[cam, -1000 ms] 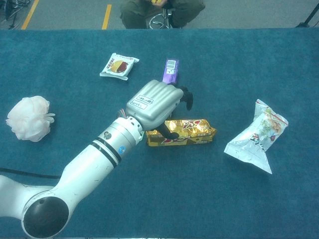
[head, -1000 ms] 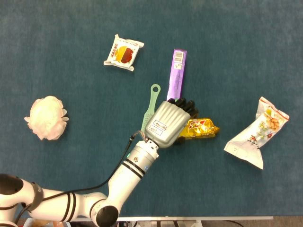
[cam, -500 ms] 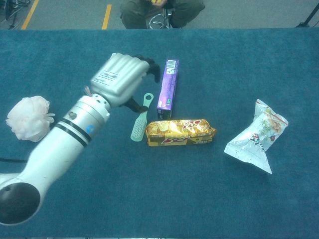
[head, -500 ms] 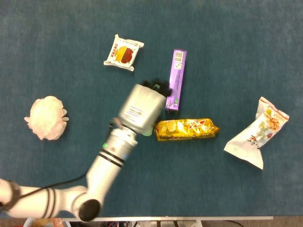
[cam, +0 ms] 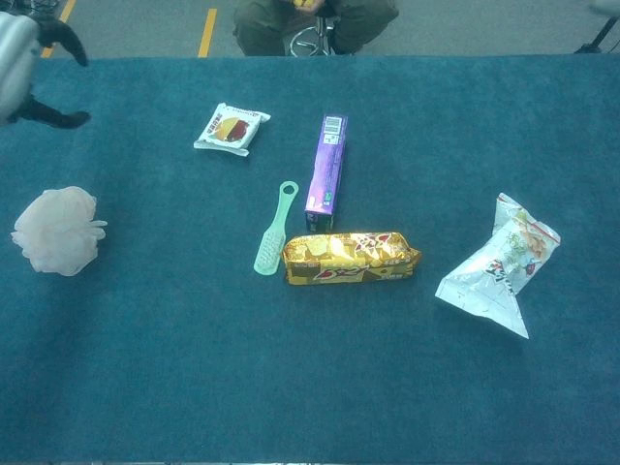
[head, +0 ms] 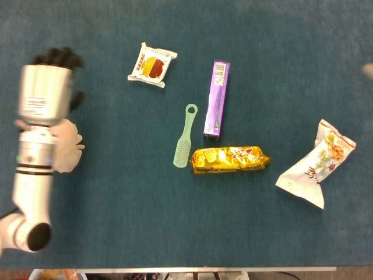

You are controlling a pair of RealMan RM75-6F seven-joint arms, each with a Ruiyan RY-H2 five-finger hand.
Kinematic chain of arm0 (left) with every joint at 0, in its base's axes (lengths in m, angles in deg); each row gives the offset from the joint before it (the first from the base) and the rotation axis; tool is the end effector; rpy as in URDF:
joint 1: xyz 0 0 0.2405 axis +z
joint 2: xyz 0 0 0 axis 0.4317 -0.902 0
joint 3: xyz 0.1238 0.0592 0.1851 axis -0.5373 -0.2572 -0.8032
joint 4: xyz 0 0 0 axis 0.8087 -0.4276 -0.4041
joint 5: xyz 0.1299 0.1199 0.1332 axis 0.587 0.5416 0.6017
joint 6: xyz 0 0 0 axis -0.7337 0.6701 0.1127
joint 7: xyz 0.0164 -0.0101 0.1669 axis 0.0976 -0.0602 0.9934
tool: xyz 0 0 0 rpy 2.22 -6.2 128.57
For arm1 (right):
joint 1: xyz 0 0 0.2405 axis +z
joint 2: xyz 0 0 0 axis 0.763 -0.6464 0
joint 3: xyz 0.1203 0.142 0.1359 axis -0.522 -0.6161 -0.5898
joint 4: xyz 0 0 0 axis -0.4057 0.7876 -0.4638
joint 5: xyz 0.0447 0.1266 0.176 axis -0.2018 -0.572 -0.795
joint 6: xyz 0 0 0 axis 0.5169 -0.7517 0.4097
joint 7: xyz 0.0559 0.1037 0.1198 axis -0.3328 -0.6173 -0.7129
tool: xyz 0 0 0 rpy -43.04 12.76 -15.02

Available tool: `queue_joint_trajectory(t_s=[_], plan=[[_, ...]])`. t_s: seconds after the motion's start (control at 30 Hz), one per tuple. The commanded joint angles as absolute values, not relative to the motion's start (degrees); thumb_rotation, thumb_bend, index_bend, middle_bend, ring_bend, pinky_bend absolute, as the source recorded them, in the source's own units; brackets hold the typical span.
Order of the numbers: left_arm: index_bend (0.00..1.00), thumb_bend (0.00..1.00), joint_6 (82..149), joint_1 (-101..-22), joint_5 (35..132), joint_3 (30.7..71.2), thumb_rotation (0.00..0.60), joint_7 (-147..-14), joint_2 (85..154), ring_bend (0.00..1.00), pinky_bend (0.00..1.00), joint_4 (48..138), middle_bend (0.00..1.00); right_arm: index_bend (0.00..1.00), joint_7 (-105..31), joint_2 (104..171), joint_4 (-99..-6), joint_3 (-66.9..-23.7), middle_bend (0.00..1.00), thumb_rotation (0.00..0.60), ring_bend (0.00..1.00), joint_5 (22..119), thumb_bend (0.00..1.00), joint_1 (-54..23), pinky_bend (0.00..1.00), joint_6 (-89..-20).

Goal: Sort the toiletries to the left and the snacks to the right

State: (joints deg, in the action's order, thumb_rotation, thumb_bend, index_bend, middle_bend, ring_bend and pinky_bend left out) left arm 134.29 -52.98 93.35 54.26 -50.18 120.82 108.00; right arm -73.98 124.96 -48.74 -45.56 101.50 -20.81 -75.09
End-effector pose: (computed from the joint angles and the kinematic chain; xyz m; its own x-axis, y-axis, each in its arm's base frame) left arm -0.1846 0.3239 0.0672 0.5487 -0.1762 0.8173 0.8221 -0.0640 -0.5657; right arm -0.2018 -0.3465 0.1528 -0.0202 0.0479 0.9986 -0.8478 -0.5303 0.0083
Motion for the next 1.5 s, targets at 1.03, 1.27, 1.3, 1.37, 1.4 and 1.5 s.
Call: queue_joint_trajectory(t_s=[1.03,1.27,1.3,1.37,1.4,1.5], plan=[[0.42,0.14,135.8,-40.7,88.9,56.5,0.600,-72.7,116.5,0.31,0.46,86.2,0.35,0.39,-90.3,153.5,-32.9,-35.5,0.43,0.600,0.32,114.7,0.00,7.9,0.46,-54.5],[0.42,0.14,136.0,-39.6,89.3,56.6,0.600,-74.7,116.8,0.31,0.46,84.9,0.35,0.39,-90.2,152.2,-33.1,-31.8,0.43,0.600,0.32,116.4,0.00,11.0,0.46,-52.1],[0.42,0.14,136.0,-39.5,89.4,56.7,0.600,-74.6,116.8,0.31,0.46,84.9,0.35,0.39,-89.6,150.8,-34.8,-31.2,0.43,0.600,0.32,116.6,0.00,11.8,0.46,-50.9],[0.42,0.14,136.0,-39.5,89.5,56.8,0.600,-74.4,116.7,0.31,0.46,85.1,0.35,0.39,-88.3,148.6,-37.6,-30.3,0.43,0.600,0.32,116.6,0.00,12.8,0.46,-48.9],[0.42,0.14,135.9,-39.5,89.6,56.7,0.600,-74.1,116.8,0.31,0.46,85.3,0.35,0.39,-87.2,147.2,-39.5,-29.9,0.43,0.600,0.32,116.4,0.00,13.3,0.46,-47.6],[0.42,0.14,135.8,-39.7,89.9,56.7,0.600,-73.1,116.9,0.31,0.46,85.7,0.35,0.39,-84.0,144.8,-43.4,-28.9,0.43,0.600,0.32,115.4,0.00,14.0,0.46,-44.2]])
